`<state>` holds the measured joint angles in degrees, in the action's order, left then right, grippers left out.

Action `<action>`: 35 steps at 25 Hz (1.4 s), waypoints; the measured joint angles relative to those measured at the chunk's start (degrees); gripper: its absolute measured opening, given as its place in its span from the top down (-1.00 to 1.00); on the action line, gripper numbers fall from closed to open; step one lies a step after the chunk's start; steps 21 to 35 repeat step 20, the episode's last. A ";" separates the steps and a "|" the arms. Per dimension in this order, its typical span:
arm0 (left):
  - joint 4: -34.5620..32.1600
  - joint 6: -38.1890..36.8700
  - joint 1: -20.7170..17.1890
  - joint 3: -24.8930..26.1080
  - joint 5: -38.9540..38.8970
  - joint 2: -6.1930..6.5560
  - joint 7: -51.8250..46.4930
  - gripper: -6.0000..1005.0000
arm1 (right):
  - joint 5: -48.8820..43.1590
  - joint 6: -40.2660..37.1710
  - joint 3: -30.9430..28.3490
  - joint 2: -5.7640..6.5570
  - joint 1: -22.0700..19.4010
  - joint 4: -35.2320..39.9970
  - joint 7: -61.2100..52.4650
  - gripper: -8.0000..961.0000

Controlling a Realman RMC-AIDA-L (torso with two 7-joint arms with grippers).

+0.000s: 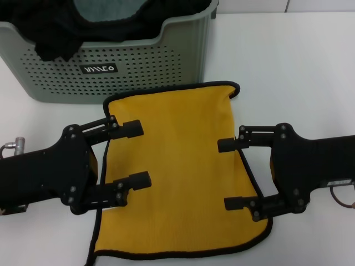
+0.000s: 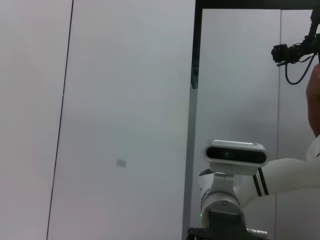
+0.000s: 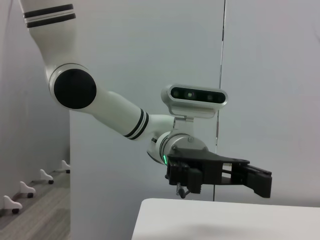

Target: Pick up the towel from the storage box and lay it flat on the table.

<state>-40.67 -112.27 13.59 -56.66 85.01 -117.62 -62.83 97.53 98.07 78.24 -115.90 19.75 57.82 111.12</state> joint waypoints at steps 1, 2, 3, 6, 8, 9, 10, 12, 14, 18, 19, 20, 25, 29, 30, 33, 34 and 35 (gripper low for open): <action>0.01 -0.15 -0.04 -0.01 0.03 0.00 -0.08 -0.52 | 0.01 0.03 0.13 -0.02 -0.06 0.00 0.03 -0.65; 0.01 -0.30 -0.09 -0.02 0.04 0.01 -0.12 -0.52 | 0.02 0.05 0.24 -0.05 -0.11 -0.01 0.06 -0.65; 0.02 -0.59 -0.24 -0.03 0.05 0.01 -0.16 -0.52 | 0.02 0.06 0.32 -0.05 -0.13 -0.04 0.11 -0.65; 0.07 -1.36 -0.70 -0.03 0.08 0.00 -0.05 -0.52 | 0.05 0.08 0.38 -0.04 -0.14 -0.18 0.25 -0.65; 0.41 -1.49 -0.88 -0.06 0.15 -0.08 0.03 -0.52 | 0.07 0.04 0.37 -0.03 -0.08 -0.52 0.35 -0.65; 0.95 -1.50 -0.81 -0.08 0.20 -0.08 0.08 -0.52 | 0.07 0.00 0.39 -0.02 0.06 -0.79 0.37 -0.65; 1.37 -1.51 -0.69 -0.10 0.24 -0.06 0.10 -0.52 | 0.08 -0.02 0.42 -0.02 0.23 -1.04 0.38 -0.65; 2.14 -1.53 -0.33 -0.13 0.43 0.05 0.14 -0.52 | 0.10 -0.04 0.51 -0.02 0.57 -1.44 0.38 -0.65; 2.35 -1.54 -0.17 -0.13 0.72 0.12 0.16 -0.52 | 0.11 -0.03 0.57 -0.03 0.73 -1.55 0.38 -0.65; 2.36 -1.57 -0.15 -0.12 0.84 0.13 0.17 -0.52 | 0.13 -0.15 0.74 -0.11 0.77 -1.58 0.40 -0.65; 2.36 -1.58 -0.15 -0.11 0.87 0.13 0.17 -0.52 | 0.13 -0.24 0.82 -0.14 0.79 -1.57 0.40 -0.65; 2.36 -1.59 -0.14 -0.11 0.89 0.15 0.17 -0.52 | 0.12 -0.39 1.00 -0.16 0.84 -1.58 0.41 -0.65; 2.36 -1.59 -0.14 -0.11 0.89 0.15 0.17 -0.52 | 0.12 -0.39 1.00 -0.16 0.84 -1.58 0.41 -0.65; 2.36 -1.59 -0.14 -0.11 0.89 0.15 0.17 -0.52 | 0.12 -0.39 1.00 -0.16 0.84 -1.58 0.41 -0.65; 2.36 -1.59 -0.14 -0.11 0.89 0.15 0.17 -0.52 | 0.12 -0.39 1.00 -0.16 0.84 -1.58 0.41 -0.65; 2.36 -1.59 -0.14 -0.11 0.89 0.15 0.17 -0.52 | 0.12 -0.39 1.00 -0.16 0.84 -1.58 0.41 -0.65; 2.36 -1.59 -0.14 -0.11 0.89 0.15 0.17 -0.52 | 0.12 -0.39 1.00 -0.16 0.84 -1.58 0.41 -0.65; 2.36 -1.59 -0.14 -0.11 0.89 0.15 0.17 -0.52 | 0.12 -0.39 1.00 -0.16 0.84 -1.58 0.41 -0.65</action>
